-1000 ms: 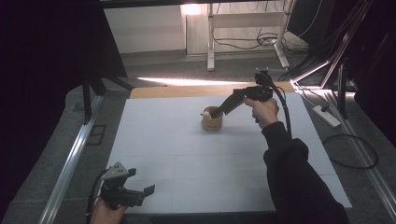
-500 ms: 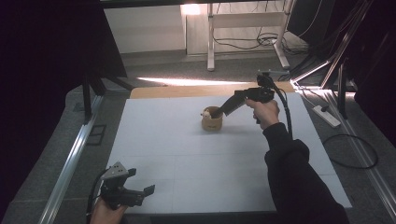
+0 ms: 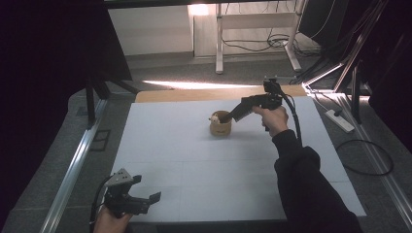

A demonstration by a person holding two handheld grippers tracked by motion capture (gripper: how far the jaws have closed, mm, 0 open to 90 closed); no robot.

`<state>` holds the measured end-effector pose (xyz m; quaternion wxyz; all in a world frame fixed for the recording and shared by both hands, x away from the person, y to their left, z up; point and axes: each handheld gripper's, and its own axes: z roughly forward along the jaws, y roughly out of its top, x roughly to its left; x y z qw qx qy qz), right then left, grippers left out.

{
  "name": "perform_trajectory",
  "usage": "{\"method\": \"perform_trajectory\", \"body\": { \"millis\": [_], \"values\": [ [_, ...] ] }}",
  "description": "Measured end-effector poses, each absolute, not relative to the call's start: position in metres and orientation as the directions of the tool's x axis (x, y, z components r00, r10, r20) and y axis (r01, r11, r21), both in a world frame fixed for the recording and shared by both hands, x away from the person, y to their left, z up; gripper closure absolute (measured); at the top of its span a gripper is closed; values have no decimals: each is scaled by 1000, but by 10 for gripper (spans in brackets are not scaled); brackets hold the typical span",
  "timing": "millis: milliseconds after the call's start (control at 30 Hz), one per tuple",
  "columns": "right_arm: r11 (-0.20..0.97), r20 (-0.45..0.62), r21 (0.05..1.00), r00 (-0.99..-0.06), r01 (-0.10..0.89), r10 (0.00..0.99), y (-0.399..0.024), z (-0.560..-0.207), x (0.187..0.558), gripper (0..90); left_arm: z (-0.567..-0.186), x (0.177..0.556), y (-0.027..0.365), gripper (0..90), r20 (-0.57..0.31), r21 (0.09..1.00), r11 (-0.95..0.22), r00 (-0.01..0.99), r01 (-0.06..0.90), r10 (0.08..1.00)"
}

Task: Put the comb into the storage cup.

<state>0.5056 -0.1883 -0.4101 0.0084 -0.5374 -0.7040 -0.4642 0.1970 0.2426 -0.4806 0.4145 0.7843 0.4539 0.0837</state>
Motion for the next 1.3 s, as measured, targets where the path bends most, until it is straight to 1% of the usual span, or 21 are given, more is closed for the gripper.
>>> {"method": "perform_trajectory", "body": {
  "millis": [267,533,667,800,933,1133,1300],
  "values": [
    [22,474,669,-449,743,757,-188,-407,503,591,-481,197,242,5,-245,725,-245,573,643,782],
    [106,383,704,-502,702,776,-183,-404,498,410,-481,197,243,5,-246,724,-246,574,644,781],
    [127,352,721,-517,682,780,-182,-401,495,347,-481,197,242,5,-246,725,-244,574,644,781],
    [143,341,727,-534,672,773,-182,-399,493,297,-481,197,242,5,-246,724,-245,574,644,781],
    [182,291,737,-548,651,784,-182,-397,491,253,-481,197,242,5,-244,724,-246,574,644,782],
    [215,256,748,-571,628,780,-182,-396,487,184,-481,197,242,5,-245,724,-245,573,644,782],
    [250,233,756,-605,605,762,-182,-394,484,164,-481,197,242,5,-245,724,-245,573,644,782]
  ]
}}
